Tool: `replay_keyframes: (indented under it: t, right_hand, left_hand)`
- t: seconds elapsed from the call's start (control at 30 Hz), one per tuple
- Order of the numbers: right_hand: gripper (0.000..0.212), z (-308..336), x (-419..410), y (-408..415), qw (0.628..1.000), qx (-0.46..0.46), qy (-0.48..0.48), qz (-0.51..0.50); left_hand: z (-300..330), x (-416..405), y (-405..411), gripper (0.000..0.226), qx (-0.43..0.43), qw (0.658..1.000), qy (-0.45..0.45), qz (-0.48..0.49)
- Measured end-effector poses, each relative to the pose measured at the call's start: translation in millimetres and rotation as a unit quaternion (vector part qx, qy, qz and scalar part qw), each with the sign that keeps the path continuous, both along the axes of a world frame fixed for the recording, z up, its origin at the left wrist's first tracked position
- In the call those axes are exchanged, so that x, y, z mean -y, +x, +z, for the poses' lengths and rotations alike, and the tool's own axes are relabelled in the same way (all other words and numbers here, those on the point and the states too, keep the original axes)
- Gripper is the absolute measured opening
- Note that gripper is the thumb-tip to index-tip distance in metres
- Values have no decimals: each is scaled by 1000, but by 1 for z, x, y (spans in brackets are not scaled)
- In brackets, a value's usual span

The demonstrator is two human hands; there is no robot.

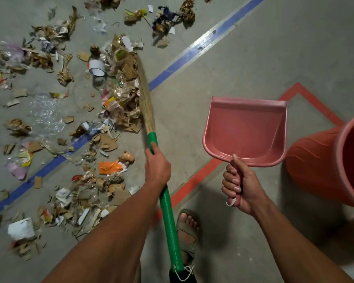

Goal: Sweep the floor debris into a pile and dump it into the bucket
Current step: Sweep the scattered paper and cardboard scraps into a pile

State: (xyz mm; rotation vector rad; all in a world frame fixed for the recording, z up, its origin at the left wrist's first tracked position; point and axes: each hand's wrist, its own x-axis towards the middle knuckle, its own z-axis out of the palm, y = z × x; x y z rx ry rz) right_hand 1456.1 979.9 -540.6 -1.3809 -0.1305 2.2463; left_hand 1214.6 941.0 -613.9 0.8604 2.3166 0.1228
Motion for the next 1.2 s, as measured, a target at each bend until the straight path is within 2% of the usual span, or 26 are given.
replay_keyframes:
  t: [0.23, 0.4, 0.53, 0.73, 0.93, 1.07, 1.13, 1.2]
  right_hand:
    - [49, 21, 0, -22, 1000, 8, 11, 14]
    - [48, 20, 4, -38, 999, 7, 18, 36]
    - [48, 13, 23, -50, 999, -4, 11, 52]
    - [47, 13, 56, -72, 998, -12, -4, 59]
    - [46, 24, 76, -101, 998, -6, 6, 67]
    - [46, 31, 91, -122, 996, 6, 21, 84]
    - [46, 34, 104, -131, 995, 11, 28, 92]
    - [46, 36, 120, -141, 994, 17, 30, 99]
  left_hand:
    - [29, 23, 20, 63, 29, 996, 60, -62]
    - [20, 15, 40, 69, 54, 990, -3, -133]
    - [11, 9, -1, 64, 55, 989, -82, -115]
    - [22, 42, -79, 71, -19, 995, -83, -41]
    - [42, 102, -86, 74, -16, 988, -23, -154]
    - [28, 125, -97, 68, -1, 973, -39, -226]
    - [22, 131, -117, 64, -3, 975, -72, -211]
    - [23, 143, -138, 63, -2, 984, -87, -155]
